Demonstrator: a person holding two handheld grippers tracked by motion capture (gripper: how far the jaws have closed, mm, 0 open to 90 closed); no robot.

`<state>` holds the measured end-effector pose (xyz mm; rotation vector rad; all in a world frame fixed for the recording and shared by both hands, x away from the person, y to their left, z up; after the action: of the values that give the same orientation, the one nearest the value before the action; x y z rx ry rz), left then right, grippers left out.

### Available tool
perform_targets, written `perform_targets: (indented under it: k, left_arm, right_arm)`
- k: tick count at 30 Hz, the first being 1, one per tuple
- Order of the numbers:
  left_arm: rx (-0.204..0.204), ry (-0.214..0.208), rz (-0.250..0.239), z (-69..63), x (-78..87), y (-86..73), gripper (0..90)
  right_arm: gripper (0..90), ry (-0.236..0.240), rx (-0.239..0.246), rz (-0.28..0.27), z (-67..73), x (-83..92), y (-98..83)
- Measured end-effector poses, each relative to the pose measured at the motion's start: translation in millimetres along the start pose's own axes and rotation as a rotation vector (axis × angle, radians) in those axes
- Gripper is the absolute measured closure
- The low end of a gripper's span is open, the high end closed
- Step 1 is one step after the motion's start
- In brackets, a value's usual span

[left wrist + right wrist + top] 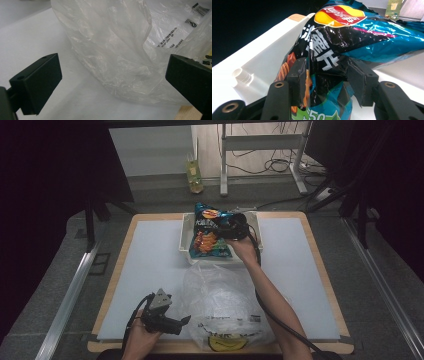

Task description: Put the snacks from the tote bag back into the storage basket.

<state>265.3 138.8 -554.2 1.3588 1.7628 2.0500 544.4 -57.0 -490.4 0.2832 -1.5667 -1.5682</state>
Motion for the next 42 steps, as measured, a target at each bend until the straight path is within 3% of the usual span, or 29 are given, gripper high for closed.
perform_targets:
  k: [18, 42]
  left_arm:
    - [0.014, 0.007, -0.017, 2.0, 1.2, 0.9, 0.6]
    - [-0.008, 0.005, -0.054, 2.8, 2.0, 2.1, 1.2]
  right_arm:
    - [43.3, 0.012, 0.043, 0.017, 11.6, 16.1, 2.1]
    - [34.0, 0.039, 0.117, 0.08, 33.8, 46.4, -7.7]
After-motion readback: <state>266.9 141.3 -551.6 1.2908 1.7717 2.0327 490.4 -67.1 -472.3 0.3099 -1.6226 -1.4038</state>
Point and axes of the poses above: each handheld gripper's, and its own axes: x roughly backward along the jaws, y roughly out of its top, z roughly to its left, the point moved 5 cm from there along -x, roughly forward along the jaws, and after that the axes turned 8 degrees about -z, right-handed, at the moved point
